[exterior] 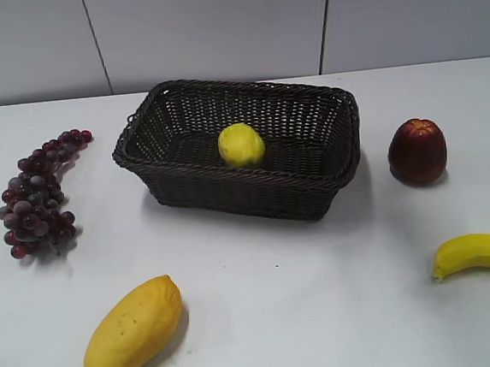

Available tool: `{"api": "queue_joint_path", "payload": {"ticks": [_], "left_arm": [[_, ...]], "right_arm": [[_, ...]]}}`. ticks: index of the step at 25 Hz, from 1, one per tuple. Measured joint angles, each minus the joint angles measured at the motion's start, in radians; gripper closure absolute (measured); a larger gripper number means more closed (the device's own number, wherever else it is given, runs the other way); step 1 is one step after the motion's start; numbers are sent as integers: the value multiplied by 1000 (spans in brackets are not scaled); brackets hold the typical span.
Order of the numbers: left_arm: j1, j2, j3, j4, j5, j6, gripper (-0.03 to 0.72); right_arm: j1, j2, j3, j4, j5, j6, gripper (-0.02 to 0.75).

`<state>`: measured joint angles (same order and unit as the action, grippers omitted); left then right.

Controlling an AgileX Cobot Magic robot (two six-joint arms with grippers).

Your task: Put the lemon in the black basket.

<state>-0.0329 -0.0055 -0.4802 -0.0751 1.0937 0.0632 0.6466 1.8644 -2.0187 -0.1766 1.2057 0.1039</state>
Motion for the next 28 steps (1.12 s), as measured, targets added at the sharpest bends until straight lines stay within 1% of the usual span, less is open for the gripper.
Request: {"api": "queue_joint_path", "payload": {"ticks": [4, 7, 14, 17, 21, 24, 28], "left_arm": [[0, 0, 0, 0, 0, 0, 450], [0, 0, 0, 0, 0, 0, 450], [0, 0, 0, 0, 0, 0, 450], [0, 0, 0, 0, 0, 0, 450], [0, 0, 0, 0, 0, 0, 450], [0, 0, 0, 0, 0, 0, 450], [0, 0, 0, 0, 0, 0, 450]], "right_arm": [[0, -182, 106, 48, 1, 0, 144], [0, -326, 235, 70, 3, 2, 144], [0, -680, 632, 72, 4, 21, 147], [0, -832, 814, 72, -15, 27, 147], [0, -1022, 1011, 72, -50, 29, 146], [0, -1138, 1148, 71, -54, 29, 118], [0, -1250, 1281, 70, -55, 6, 88]]}}
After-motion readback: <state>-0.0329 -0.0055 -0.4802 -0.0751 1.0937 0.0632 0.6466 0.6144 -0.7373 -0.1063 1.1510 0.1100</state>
